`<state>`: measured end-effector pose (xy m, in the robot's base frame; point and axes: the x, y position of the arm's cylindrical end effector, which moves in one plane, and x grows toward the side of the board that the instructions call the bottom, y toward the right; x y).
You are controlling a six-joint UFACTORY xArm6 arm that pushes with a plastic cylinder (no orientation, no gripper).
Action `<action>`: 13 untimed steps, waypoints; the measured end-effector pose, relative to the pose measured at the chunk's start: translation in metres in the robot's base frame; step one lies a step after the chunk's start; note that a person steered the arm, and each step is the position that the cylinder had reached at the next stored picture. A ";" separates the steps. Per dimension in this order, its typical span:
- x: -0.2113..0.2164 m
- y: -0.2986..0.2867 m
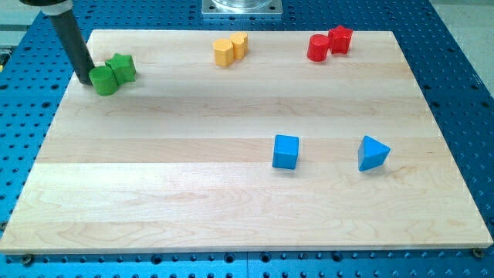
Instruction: Move the green circle diagonal to the red star
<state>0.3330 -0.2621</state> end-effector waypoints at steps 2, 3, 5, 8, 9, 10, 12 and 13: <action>0.036 0.022; 0.029 -0.026; -0.002 -0.032; -0.030 -0.030; -0.027 -0.030; -0.036 -0.025; -0.004 0.032; 0.058 0.081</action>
<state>0.3906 -0.1809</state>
